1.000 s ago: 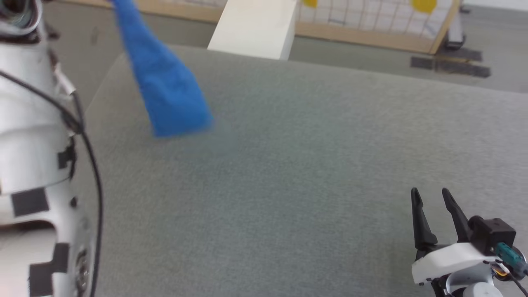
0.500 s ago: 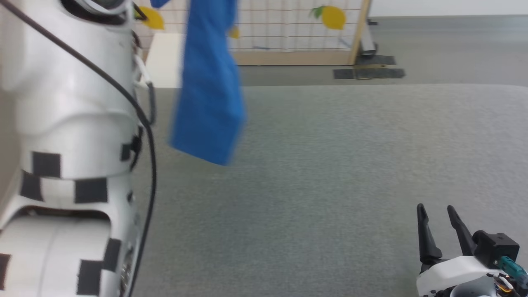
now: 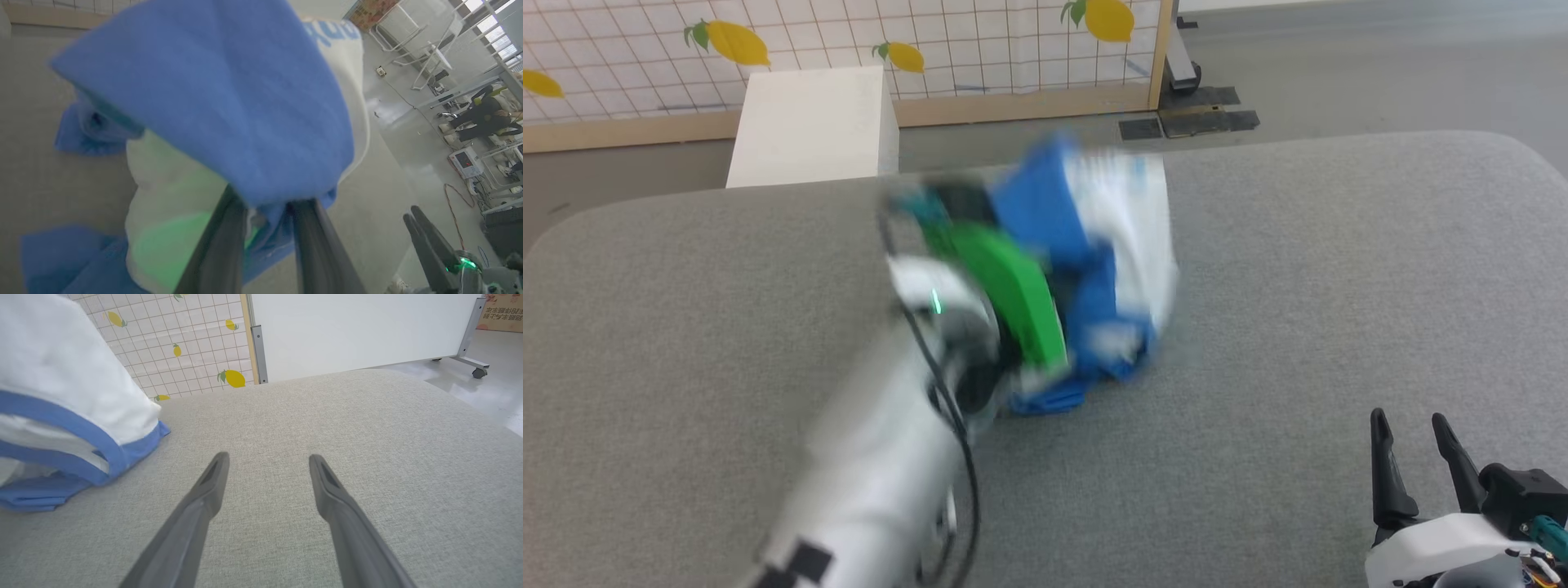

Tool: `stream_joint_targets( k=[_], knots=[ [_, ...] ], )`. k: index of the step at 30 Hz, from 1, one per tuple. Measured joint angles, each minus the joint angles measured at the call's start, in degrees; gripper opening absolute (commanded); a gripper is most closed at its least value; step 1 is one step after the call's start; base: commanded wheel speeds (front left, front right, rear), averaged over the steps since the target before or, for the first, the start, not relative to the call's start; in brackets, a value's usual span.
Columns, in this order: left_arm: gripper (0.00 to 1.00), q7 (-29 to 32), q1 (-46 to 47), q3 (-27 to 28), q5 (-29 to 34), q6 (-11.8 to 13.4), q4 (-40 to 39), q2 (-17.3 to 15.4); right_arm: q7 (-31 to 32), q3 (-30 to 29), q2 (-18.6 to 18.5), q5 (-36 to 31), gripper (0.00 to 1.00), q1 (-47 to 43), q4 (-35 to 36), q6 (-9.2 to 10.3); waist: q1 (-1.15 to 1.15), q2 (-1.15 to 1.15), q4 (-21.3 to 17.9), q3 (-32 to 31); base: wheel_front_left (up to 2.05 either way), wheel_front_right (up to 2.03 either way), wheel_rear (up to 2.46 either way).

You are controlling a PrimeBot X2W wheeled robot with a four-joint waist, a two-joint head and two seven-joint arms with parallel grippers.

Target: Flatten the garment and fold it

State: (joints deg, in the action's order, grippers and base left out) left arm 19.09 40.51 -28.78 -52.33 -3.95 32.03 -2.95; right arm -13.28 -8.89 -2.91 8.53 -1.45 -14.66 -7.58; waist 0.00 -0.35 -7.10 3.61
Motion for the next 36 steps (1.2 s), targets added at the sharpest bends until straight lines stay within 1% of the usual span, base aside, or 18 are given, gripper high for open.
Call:
stream_joint_targets(
  k=[2, 3, 4, 6, 7, 8, 9, 10, 11, 15, 19, 22, 24, 26, 29, 32, 36],
  knots=[
    [0.00, 1.15, -3.76, -4.11, 0.35, 0.65, 2.67, 0.09, 0.15, 0.01, 0.00, 0.00, 1.00, 0.00, 0.10, 0.00, 0.00, 0.00, -0.11, 0.28, 0.00, 0.00, 0.00],
    [0.00, 2.48, -6.54, -7.54, 0.54, 1.46, 4.85, 0.10, 0.15, 0.04, 0.00, 0.00, 1.00, -0.01, 0.12, 0.00, 0.00, 0.00, -0.10, 0.32, 0.00, 0.00, 0.00],
    [0.00, 3.67, -7.72, -9.36, 1.09, 2.03, 6.23, 0.13, 0.15, 0.09, 0.00, 0.00, 1.00, -0.01, 0.11, 0.00, 0.00, 0.00, -0.06, 0.30, 0.00, 0.00, 0.00],
    [0.00, 5.15, -9.66, -11.14, 0.33, 3.09, 7.89, 0.20, 0.15, 0.18, 0.00, 0.01, 1.00, -0.01, 0.00, 0.00, 0.00, 0.00, 0.04, 0.17, 0.00, 0.00, 0.00],
    [0.00, 6.03, -10.14, -12.57, 0.90, 3.54, 8.96, 0.16, 0.15, 0.26, -0.01, 0.02, 1.00, -0.01, -0.02, 0.00, 0.00, 0.00, 0.12, 0.08, 0.00, 0.00, 0.00],
    [0.00, 6.57, -10.23, -12.98, 0.76, 3.58, 9.28, 0.22, 0.15, 0.37, 0.01, 0.04, 1.00, -0.01, -0.02, 0.00, 0.00, 0.00, 0.22, 0.02, 0.00, 0.00, 0.00],
    [0.16, 6.57, -10.22, -12.84, 0.12, 3.85, 9.18, 0.27, 0.15, 0.51, 0.01, 0.09, 1.00, -0.01, -0.02, 0.00, 0.00, 0.00, 0.33, -0.04, 0.00, 0.00, 0.00],
    [0.69, 6.62, -10.21, -12.85, -0.36, 4.12, 9.01, 0.27, 0.15, 0.55, 0.00, 0.09, 1.00, -0.02, -0.08, 0.00, 0.00, 0.00, 0.47, -0.15, 0.00, 0.00, 0.00],
    [1.00, 6.65, -10.21, -12.80, -0.80, 4.27, 8.57, 0.29, 0.15, 0.49, 0.01, 0.10, 1.00, -0.06, -0.11, 0.00, 0.00, 0.00, 0.67, -0.28, 0.00, 0.00, 0.00],
    [1.00, 6.79, -9.92, -10.44, -3.93, 4.52, 5.37, 0.23, 0.15, 0.14, -0.01, 0.09, 1.00, -0.90, -0.21, 0.00, 0.00, 0.00, 1.87, -0.86, 0.00, 0.00, 0.00],
    [1.00, 6.53, -8.60, -5.76, -7.56, 4.07, -0.51, -1.31, 0.15, -0.46, 0.01, 0.10, 1.00, -1.50, -0.42, 0.00, 0.00, 0.00, 3.42, -1.96, 0.00, 0.00, 0.00],
    [1.00, 5.04, -7.69, -1.45, -9.75, 4.56, -5.64, -3.43, 0.15, -0.87, 0.01, 0.11, 1.00, -2.09, -0.40, 0.00, 0.00, 0.00, 4.64, -3.12, 0.00, 0.00, 0.00],
    [1.00, 2.68, -7.42, 1.40, -10.15, 5.10, -9.05, -5.50, 0.15, -1.03, 0.00, 0.13, 1.00, -2.32, -0.24, 0.00, 0.00, 0.00, 5.56, -3.96, 0.00, 0.00, 0.00],
    [1.00, -0.71, -7.47, 3.96, -9.98, 5.79, -11.58, -7.32, 0.15, -1.02, 0.01, 0.24, 1.00, -2.33, 0.12, 0.00, 0.00, 0.00, 6.42, -4.69, 0.00, 0.00, 0.00],
    [1.00, -8.53, -7.71, 8.08, -8.08, 6.13, -15.34, -10.14, 0.16, -1.16, 0.02, 0.65, 1.00, -2.35, 0.64, 0.00, 0.00, -0.01, 7.70, -5.70, 0.00, 0.00, 0.00],
    [1.00, -15.93, -9.71, 11.03, -3.93, 6.95, -17.62, -13.70, 0.23, -1.30, 0.01, 0.70, 1.00, -2.38, 1.04, 0.00, 0.00, -0.01, 8.74, -6.87, 0.00, 0.00, 0.00],
    [1.00, -25.01, -14.29, 12.59, 2.83, 8.72, -19.29, -18.18, 0.25, -1.37, 0.02, 0.71, 1.00, -2.42, 1.36, 0.00, 0.00, -0.01, 9.59, -8.07, 0.00, 0.00, 0.00]
  ],
)
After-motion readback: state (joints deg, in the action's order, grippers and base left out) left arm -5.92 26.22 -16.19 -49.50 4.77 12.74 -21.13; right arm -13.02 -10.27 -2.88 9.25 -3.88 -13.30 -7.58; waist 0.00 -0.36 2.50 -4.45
